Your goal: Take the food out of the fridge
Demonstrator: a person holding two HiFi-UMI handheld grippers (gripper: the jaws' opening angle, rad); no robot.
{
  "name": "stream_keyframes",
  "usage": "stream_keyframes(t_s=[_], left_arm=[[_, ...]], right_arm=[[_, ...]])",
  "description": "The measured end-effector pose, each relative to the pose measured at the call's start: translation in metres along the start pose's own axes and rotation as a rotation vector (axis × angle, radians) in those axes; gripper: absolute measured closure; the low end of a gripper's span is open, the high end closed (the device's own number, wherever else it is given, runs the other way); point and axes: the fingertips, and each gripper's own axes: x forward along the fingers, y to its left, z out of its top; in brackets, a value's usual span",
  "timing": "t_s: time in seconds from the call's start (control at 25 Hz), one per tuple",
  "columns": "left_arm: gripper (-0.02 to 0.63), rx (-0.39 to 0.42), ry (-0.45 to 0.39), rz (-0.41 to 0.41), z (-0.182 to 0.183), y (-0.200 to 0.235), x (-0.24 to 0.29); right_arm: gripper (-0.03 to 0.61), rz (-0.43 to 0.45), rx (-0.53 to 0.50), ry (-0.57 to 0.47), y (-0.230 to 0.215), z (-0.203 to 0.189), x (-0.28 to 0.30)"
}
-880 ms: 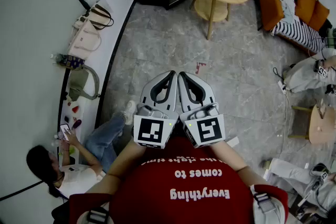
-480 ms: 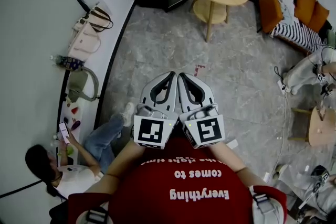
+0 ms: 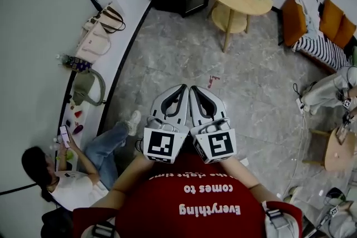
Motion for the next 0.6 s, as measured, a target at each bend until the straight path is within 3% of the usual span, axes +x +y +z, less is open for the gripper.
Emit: stream_keyframes(t_s=[0.32,0.6], left_arm=[[0.611,-0.041,0.035,0.033,-0.019,0.053,0.055],[0.611,-0.032,0.048,0.081,-0.02,0.169,0.119]], right_arm=[[0.568,0.029,0.012,0.048,-0.025,-0.018,0.073],[0.568,0.052,0.008,0.07,-0.03,-0.025,0.205]])
